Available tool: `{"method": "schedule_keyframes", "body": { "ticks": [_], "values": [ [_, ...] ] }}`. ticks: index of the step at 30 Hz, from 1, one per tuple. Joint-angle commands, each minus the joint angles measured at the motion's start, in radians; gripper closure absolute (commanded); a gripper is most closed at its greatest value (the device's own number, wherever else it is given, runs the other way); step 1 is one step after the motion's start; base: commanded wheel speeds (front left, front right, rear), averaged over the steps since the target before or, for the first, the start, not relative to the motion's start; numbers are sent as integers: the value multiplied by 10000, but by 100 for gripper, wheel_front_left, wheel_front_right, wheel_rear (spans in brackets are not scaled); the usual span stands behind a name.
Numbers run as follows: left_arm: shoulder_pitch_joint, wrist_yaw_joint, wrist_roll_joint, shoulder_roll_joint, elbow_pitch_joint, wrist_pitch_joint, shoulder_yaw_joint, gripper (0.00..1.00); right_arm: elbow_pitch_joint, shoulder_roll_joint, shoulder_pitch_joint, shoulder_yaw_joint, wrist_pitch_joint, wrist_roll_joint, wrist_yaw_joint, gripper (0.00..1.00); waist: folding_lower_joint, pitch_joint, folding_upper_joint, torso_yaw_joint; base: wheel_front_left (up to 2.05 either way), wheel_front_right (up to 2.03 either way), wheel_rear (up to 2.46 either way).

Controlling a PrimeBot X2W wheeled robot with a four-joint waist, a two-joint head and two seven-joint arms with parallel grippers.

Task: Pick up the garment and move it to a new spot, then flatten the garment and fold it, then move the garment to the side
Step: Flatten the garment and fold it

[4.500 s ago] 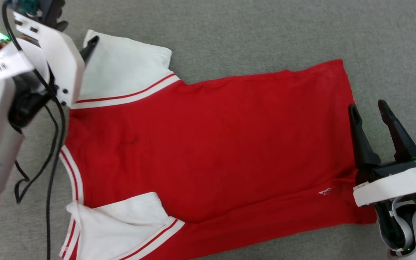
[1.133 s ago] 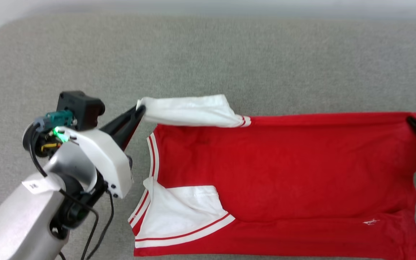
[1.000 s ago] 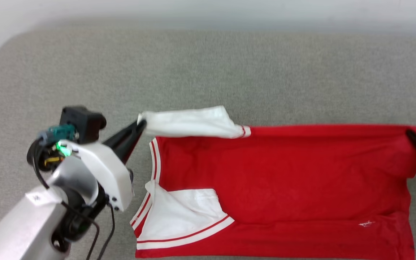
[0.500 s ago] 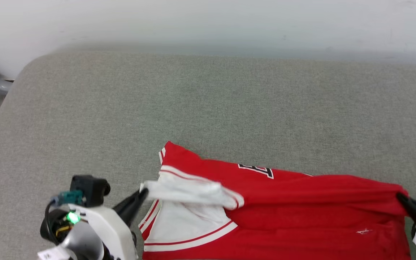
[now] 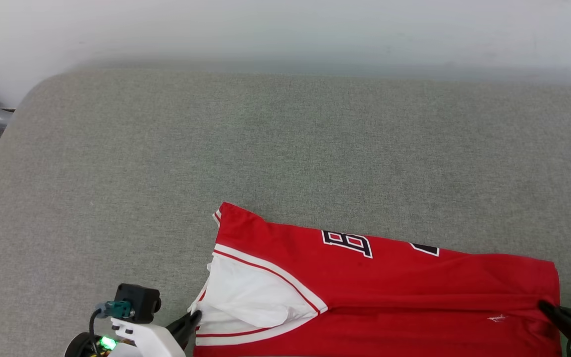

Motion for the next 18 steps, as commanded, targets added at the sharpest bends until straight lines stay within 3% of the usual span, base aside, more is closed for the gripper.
{"method": "schedule_keyframes", "body": {
  "ticks": [1, 7, 8, 9, 10, 18],
  "values": [
    [-53, -39, 89, -91, 127, -61, -41, 100, -58, -200, 135, 167, -91, -147, -12, 100, 1, 45, -1, -3, 0, 0, 0],
    [-201, -228, 194, -407, 734, -224, -276, 100, 98, -728, 191, 1012, -521, -433, -14, 100, 1, 77, -1, -11, 0, 0, 0],
    [-206, -273, 198, -439, 844, -239, -308, 95, 125, -778, 154, 1123, -563, -391, -14, 85, 1, 52, -1, -17, 0, 0, 0],
    [-219, -271, 215, -451, 936, -259, -327, 55, 144, -794, 105, 1227, -664, -336, -12, 5, 1, 15, -1, -29, 0, 0, 0],
    [-228, -260, 261, -466, 1024, -290, -348, 0, 185, -788, 57, 1314, -726, -273, -12, 0, 1, -30, -1, -44, 0, 0, 0],
    [-156, -18, 221, -766, 1201, -1152, 6, 0, 108, -1106, -140, 1490, -577, 421, -12, 0, 1, -603, -1, -135, 0, 0, 0]
  ]
}}
